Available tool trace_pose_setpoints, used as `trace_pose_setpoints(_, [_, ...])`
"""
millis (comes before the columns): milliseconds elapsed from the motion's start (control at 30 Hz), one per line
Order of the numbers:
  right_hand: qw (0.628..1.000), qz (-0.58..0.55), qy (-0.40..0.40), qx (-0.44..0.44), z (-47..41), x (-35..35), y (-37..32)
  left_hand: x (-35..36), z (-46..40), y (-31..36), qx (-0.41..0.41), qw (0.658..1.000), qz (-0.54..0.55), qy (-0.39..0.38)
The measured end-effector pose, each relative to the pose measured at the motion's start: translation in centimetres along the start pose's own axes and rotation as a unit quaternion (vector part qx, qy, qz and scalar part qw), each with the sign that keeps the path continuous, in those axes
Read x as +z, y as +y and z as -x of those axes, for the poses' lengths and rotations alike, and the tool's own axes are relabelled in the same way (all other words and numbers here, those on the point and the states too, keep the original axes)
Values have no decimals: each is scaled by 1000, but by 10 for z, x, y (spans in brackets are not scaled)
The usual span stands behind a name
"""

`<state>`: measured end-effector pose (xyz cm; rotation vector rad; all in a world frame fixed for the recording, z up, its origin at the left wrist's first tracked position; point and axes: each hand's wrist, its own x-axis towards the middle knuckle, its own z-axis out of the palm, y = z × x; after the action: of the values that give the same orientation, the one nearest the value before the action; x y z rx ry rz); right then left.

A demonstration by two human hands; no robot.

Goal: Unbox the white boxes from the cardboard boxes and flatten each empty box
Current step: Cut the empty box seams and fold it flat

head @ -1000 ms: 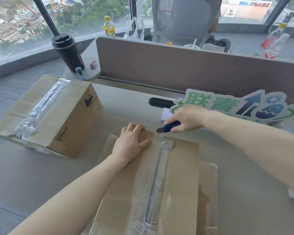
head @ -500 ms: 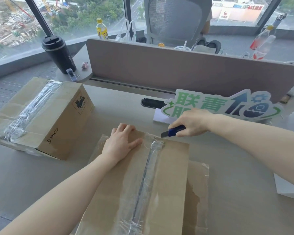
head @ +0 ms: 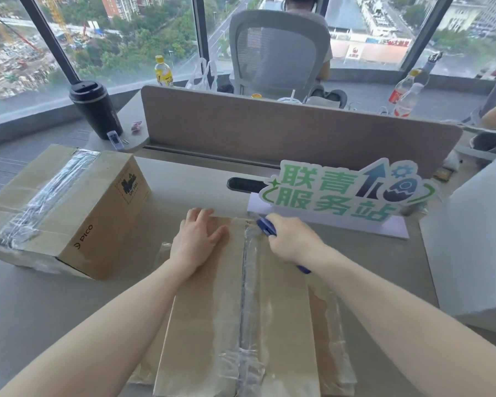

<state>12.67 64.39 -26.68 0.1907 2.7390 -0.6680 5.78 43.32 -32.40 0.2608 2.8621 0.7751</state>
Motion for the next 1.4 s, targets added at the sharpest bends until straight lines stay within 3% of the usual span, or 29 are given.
trace_pose_setpoints(167, [990,-114,43,65,17,39,-24,-13,22,-13,63,998,-7,-14])
trace_pose_setpoints(500, [982,-39,85,166,27,40,-85,-14,71,-51,156,975,-68,-140])
trace_pose_setpoints(833, [971,-39,55,229,55,60,-99,-1,74,-54,161,979,-88,-89])
trace_pose_setpoints(1400, [969,-93,-5,227,185,96,-104,1,75,-52,157,978,-118,-75])
